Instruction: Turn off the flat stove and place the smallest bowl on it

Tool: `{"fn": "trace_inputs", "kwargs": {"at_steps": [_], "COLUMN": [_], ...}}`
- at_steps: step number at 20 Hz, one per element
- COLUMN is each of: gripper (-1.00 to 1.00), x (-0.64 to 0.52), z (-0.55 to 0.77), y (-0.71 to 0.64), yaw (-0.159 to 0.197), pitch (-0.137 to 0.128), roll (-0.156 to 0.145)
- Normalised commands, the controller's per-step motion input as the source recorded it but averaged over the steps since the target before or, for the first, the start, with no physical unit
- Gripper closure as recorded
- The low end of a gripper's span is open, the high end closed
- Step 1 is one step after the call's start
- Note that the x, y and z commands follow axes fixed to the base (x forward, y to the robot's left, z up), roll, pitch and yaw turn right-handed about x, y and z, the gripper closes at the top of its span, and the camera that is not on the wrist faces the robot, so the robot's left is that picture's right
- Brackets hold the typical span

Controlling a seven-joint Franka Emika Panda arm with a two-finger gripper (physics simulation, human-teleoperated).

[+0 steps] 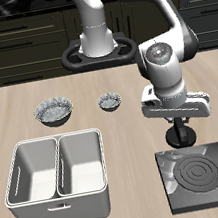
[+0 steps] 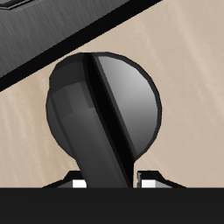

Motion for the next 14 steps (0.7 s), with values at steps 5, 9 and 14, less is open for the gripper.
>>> {"fn": "trace_inputs", "kwargs": {"at_steps": [5, 9, 14], "gripper": [-1.00, -1.00, -1.00], "x": [-0.03, 0.00, -0.09], "z": [0.12, 0.08, 0.08], "y": [-0.01, 0.00, 0.03], "yaw": [0.161, 0.032, 0.026], "pitch": [-0.022, -0.014, -0.021], "roll": [-0.008, 0.017, 0.010]}}
